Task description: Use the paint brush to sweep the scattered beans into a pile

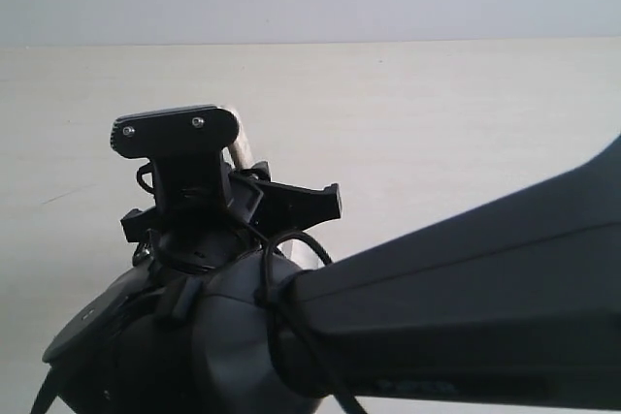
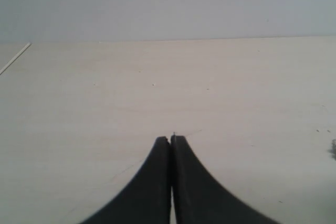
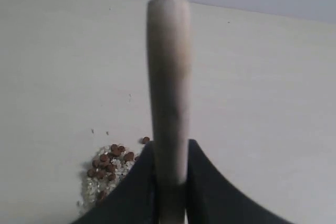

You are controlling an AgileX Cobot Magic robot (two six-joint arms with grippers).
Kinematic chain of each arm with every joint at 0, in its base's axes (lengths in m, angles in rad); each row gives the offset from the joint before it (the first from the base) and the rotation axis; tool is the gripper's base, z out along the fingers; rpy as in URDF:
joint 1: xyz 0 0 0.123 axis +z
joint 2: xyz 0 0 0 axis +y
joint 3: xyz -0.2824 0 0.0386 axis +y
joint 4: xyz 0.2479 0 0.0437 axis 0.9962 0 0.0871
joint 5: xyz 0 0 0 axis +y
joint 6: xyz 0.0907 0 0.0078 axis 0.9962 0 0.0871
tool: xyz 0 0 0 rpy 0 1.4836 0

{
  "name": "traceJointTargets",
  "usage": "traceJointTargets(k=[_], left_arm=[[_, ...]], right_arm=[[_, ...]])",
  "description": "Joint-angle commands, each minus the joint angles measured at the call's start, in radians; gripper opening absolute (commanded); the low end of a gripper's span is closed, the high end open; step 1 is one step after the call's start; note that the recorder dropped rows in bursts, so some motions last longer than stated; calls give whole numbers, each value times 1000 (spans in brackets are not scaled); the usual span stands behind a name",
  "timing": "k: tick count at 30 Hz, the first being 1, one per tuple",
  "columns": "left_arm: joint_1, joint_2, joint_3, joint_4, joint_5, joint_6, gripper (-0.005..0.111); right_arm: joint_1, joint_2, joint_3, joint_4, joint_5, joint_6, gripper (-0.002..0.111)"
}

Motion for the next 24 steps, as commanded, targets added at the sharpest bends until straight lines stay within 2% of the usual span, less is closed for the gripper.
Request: traceJointTargets(k=[1,15,22,24], left_arm=[[-2,-4,0,-4,-3,2,0],[-2,-4,0,-4,-3,2,0],[-2,-4,0,-4,-3,2,0],[-2,-4,0,-4,-3,2,0]], right_arm=[[4,1,-3,-28,0,43,0],[4,-40,-3,-80,0,32,0],[4,-125,-3,-188,0,-181,0],[-19,-138,-3,-332,0,-338,0]])
